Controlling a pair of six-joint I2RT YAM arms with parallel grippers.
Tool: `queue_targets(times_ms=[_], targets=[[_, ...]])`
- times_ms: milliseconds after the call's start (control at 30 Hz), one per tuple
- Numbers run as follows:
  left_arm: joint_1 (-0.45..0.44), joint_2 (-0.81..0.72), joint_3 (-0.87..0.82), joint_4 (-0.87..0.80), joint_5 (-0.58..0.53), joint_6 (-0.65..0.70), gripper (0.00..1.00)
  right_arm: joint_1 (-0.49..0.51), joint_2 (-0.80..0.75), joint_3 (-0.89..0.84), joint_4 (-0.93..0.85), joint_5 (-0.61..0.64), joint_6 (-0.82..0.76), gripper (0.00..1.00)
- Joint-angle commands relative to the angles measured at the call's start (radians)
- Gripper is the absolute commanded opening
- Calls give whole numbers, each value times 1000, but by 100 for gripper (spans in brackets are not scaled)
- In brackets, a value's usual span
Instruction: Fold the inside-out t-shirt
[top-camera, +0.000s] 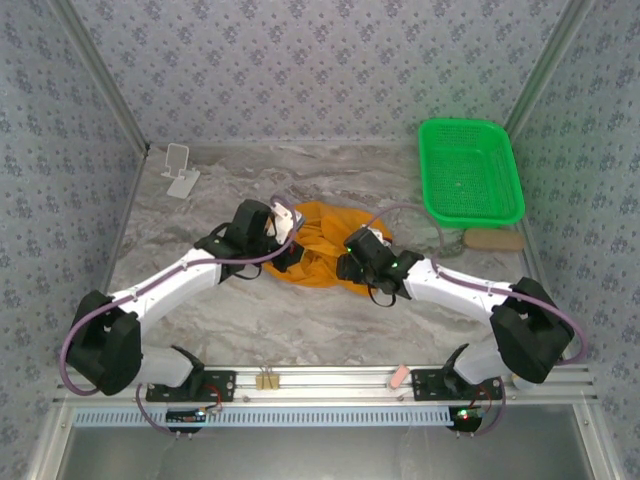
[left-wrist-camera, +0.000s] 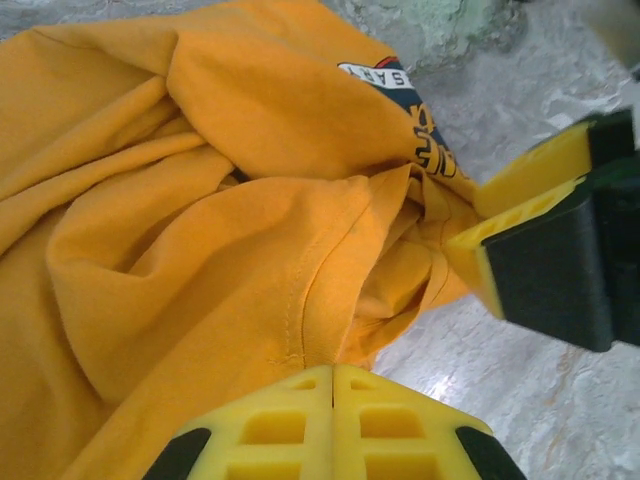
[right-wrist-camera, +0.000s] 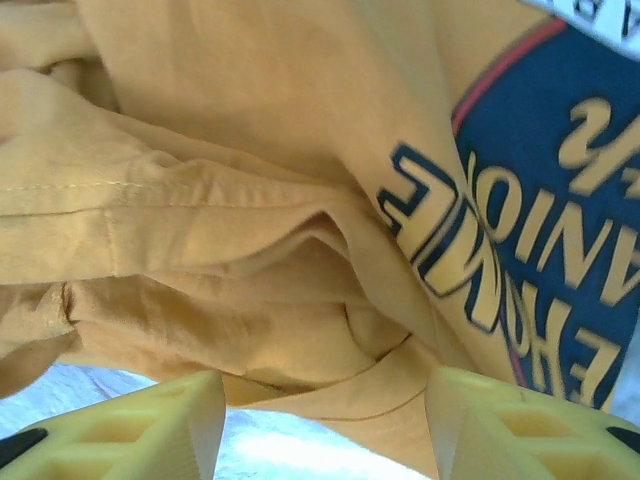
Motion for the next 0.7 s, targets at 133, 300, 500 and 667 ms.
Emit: queue_targets(times_ms=[133, 300, 500, 667], targets=[[5, -23, 140, -18, 109, -163, 0, 62, 119, 69, -61, 71, 337, 54], [5, -32, 215, -75, 168, -199, 0, 59, 162, 95, -91, 84, 432, 54], [5, -38, 247, -100, 177, -186, 0, 35, 148, 101, -108, 85, 469, 54], [4, -38, 249, -93, 183, -193, 0, 20, 171, 98, -98, 52, 495, 40]])
